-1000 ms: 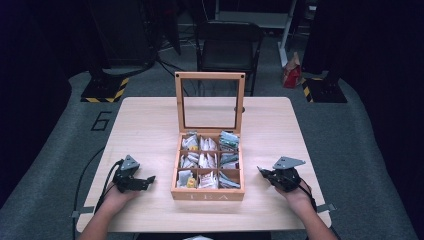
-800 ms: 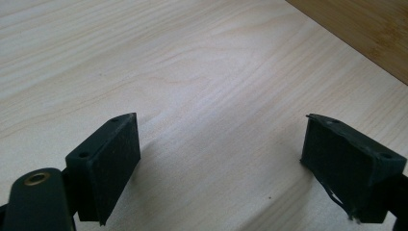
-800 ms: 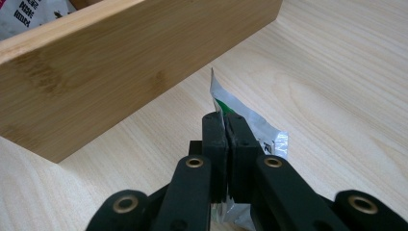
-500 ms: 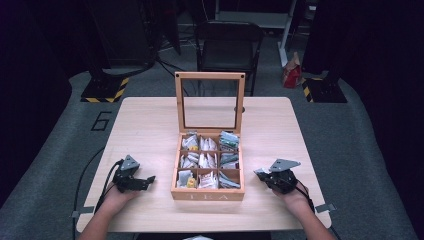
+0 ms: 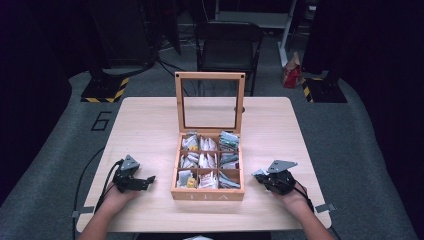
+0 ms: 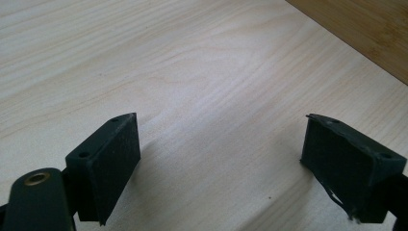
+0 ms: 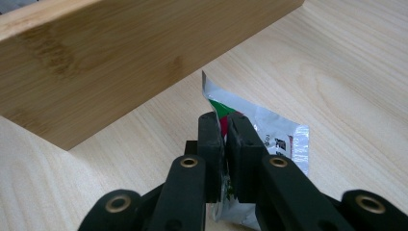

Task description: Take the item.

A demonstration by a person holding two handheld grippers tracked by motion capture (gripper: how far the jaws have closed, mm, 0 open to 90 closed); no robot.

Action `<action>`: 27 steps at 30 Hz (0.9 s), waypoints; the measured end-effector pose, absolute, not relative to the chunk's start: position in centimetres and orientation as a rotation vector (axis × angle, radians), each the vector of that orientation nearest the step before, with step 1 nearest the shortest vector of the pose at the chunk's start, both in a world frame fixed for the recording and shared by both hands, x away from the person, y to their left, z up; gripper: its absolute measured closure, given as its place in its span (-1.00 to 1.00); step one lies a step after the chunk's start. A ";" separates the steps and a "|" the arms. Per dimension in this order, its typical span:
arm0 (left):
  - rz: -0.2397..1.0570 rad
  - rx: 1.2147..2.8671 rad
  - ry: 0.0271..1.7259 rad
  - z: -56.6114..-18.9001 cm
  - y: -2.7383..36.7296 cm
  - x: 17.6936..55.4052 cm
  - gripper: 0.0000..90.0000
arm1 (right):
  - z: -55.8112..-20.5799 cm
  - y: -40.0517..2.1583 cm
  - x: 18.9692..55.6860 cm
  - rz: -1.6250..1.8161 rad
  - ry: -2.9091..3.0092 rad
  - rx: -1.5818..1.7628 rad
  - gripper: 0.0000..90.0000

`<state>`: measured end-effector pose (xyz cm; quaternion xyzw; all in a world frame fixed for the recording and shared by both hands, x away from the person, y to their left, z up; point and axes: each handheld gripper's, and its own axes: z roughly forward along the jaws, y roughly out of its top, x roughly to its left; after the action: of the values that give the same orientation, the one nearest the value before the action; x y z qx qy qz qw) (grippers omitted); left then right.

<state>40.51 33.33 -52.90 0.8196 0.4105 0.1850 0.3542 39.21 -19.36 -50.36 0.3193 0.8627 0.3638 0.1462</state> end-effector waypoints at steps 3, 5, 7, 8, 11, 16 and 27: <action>0.478 2.119 1.061 -52.9 33.3 40.5 -0.71 | -50.4 -19.4 39.2 1.050 2.488 0.918 0.88; 0.478 2.119 1.061 -52.9 33.3 40.5 -0.71 | -50.4 -19.3 39.2 1.051 2.491 0.920 0.86; 0.478 2.119 1.061 -52.9 33.3 40.5 -0.71 | -50.4 -19.3 39.2 1.053 2.488 0.924 0.81; 0.478 2.119 1.061 -52.9 33.3 40.5 -0.71 | -50.4 -19.3 39.2 1.051 2.486 0.927 0.73; 0.478 2.119 1.061 -52.9 33.3 40.5 -0.71 | -50.4 -19.3 39.2 1.057 2.480 0.929 0.64; 0.478 2.119 1.061 -52.9 33.3 40.5 -0.71 | -50.3 -19.3 39.2 1.081 2.470 0.941 0.32; 0.478 2.119 1.061 -52.9 33.3 40.5 -0.71 | -49.5 -19.2 39.2 1.146 2.423 0.968 0.02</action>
<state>40.51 33.33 -52.90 0.8196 0.4105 0.1850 0.3542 39.17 -19.25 -49.55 0.3362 0.8412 0.3978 0.1456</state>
